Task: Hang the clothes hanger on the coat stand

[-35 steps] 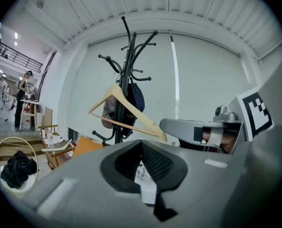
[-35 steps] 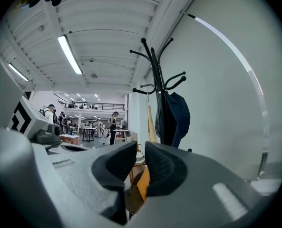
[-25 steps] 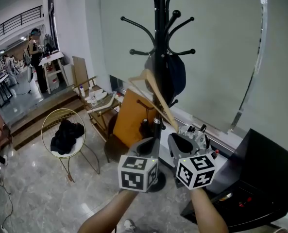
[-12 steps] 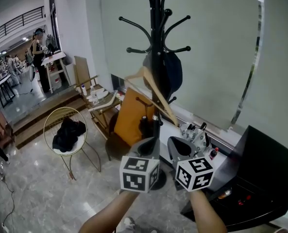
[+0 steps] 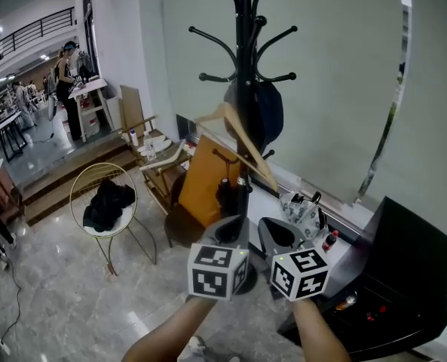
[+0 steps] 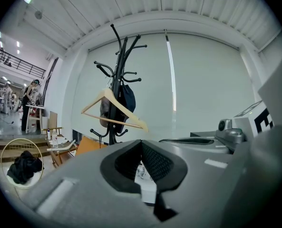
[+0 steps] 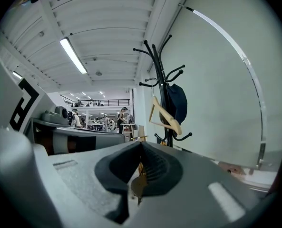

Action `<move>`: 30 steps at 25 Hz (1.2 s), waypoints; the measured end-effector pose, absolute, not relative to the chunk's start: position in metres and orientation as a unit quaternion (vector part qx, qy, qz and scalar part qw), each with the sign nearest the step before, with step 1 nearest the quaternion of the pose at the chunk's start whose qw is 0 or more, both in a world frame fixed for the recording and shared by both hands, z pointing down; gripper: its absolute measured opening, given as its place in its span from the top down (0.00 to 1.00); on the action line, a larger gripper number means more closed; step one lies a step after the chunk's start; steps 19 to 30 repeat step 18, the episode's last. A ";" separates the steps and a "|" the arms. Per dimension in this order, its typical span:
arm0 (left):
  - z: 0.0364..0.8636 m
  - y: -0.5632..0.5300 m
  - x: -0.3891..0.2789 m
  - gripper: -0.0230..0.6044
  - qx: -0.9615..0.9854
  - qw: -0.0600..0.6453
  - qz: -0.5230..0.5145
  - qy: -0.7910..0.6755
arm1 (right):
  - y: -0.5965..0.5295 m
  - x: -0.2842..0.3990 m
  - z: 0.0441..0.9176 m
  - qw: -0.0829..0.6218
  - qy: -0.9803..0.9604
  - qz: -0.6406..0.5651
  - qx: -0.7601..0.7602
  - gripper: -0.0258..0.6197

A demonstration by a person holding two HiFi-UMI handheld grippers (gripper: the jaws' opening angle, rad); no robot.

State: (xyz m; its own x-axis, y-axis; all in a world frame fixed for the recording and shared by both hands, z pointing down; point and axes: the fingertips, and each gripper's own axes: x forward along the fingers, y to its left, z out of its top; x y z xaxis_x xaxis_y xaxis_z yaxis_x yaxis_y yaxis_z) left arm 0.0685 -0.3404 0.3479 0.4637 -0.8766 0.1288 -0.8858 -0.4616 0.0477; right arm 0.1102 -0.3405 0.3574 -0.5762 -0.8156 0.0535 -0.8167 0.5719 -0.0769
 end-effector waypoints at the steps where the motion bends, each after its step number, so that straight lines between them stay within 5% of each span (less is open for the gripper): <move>1: 0.349 -0.340 0.068 0.96 0.853 0.055 0.044 -0.516 | -0.340 0.110 0.357 0.006 -0.887 0.047 0.459 0.96; 30: 0.351 -0.331 0.067 0.96 0.856 0.054 0.052 -0.512 | -0.332 0.105 0.356 0.008 -0.890 0.042 0.454 0.96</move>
